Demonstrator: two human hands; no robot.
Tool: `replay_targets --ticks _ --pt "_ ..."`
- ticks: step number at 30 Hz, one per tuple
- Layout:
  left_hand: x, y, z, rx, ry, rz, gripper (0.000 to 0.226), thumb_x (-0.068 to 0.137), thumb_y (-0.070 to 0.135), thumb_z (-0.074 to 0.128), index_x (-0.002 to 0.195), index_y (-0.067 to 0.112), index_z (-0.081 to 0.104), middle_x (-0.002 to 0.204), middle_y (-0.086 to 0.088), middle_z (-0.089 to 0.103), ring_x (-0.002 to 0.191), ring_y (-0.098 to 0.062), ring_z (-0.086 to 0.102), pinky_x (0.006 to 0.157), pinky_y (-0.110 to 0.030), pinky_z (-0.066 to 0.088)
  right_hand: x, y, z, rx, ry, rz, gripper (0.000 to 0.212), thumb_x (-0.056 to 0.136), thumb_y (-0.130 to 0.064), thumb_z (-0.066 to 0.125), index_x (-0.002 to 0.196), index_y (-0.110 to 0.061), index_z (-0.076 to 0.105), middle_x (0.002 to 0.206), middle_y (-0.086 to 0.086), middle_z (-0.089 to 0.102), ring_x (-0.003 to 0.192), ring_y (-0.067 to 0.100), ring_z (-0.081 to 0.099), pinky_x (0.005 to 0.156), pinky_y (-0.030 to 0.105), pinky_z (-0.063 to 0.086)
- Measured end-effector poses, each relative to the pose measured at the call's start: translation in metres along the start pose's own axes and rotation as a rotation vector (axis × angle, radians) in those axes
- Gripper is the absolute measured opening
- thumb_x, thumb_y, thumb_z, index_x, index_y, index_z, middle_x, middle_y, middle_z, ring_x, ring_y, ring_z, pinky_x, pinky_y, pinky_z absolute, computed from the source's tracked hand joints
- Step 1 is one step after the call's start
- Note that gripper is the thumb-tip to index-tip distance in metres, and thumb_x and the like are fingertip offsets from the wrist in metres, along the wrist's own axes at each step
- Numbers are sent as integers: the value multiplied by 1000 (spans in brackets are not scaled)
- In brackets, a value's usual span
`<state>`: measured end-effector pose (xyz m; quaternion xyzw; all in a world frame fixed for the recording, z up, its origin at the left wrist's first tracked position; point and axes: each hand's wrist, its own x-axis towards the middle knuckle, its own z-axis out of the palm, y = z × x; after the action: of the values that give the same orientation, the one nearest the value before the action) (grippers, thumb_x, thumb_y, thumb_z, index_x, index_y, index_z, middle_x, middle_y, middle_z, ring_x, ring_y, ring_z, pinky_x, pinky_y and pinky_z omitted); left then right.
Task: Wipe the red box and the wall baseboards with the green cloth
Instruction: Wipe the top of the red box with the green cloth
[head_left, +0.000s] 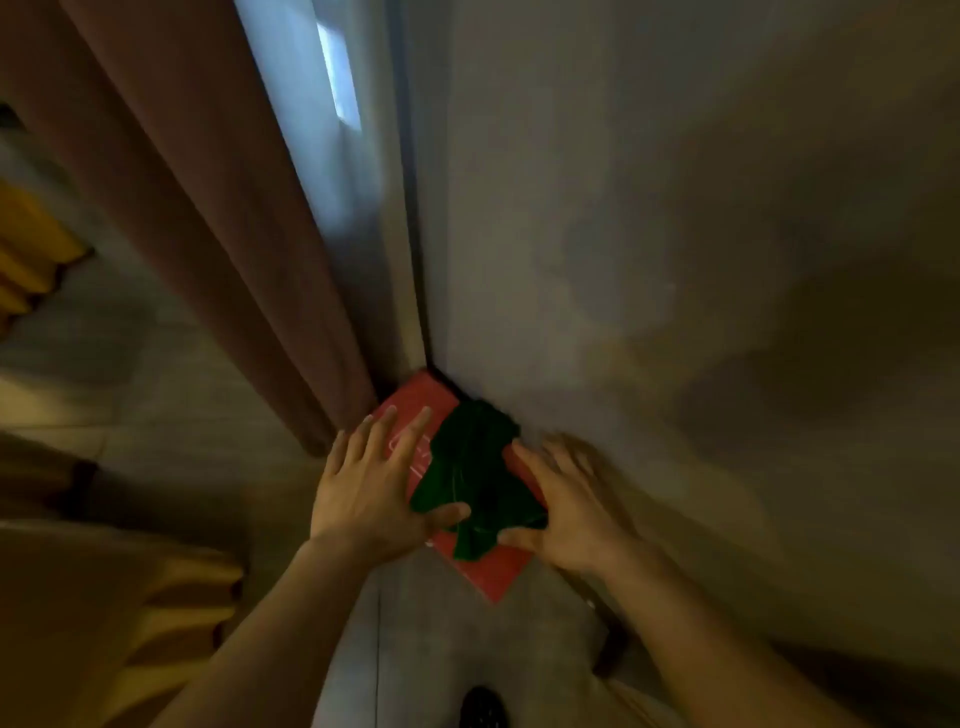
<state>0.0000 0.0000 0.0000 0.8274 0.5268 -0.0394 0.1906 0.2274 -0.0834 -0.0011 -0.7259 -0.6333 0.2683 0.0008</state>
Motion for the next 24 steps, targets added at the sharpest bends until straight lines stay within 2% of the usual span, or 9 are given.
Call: replay_targets --ticks 4,7,12,17,21,24 --pt "20 -15 50 33 -34 5 119 64 100 38 154 47 -18 171 -1 2 157 -27 1 127 -50 5 31 18 37 -39 -36 -7 114 69 -67 74 156 -33 8 163 6 11 147 30 11 118 49 19" --pt "37 -21 85 27 -62 13 119 67 96 48 154 47 -16 171 -1 3 156 -28 2 127 -51 5 52 31 67 -73 -52 -38 113 70 -60 77 156 -33 10 163 6 11 148 32 8 118 51 19" --pt "56 -27 130 21 -144 65 122 72 86 59 157 41 -16 171 -1 -2 156 -26 -2 127 -48 1 80 45 101 -182 -32 -71 114 69 -59 79 156 -33 9 165 4 2 149 30 -3 120 50 13" --pt "61 -26 160 12 -181 54 126 74 79 66 158 34 -15 171 0 -6 156 -23 -8 127 -46 -2 101 51 115 -248 28 -146 126 63 -52 86 155 -37 1 165 6 -8 149 32 -12 118 52 16" --pt "60 -24 172 27 -180 43 125 76 71 71 160 30 -12 171 -2 -2 156 -25 -4 125 -44 -3 115 52 115 -329 21 -219 136 57 -55 88 154 -39 -5 165 5 -8 149 33 -14 118 53 12" --pt "61 -20 174 51 -130 48 117 78 64 74 161 25 1 170 -3 11 154 -26 11 125 -41 9 123 49 114 -334 -25 -233 130 58 -54 88 155 -35 4 164 4 5 149 33 -5 120 52 14"
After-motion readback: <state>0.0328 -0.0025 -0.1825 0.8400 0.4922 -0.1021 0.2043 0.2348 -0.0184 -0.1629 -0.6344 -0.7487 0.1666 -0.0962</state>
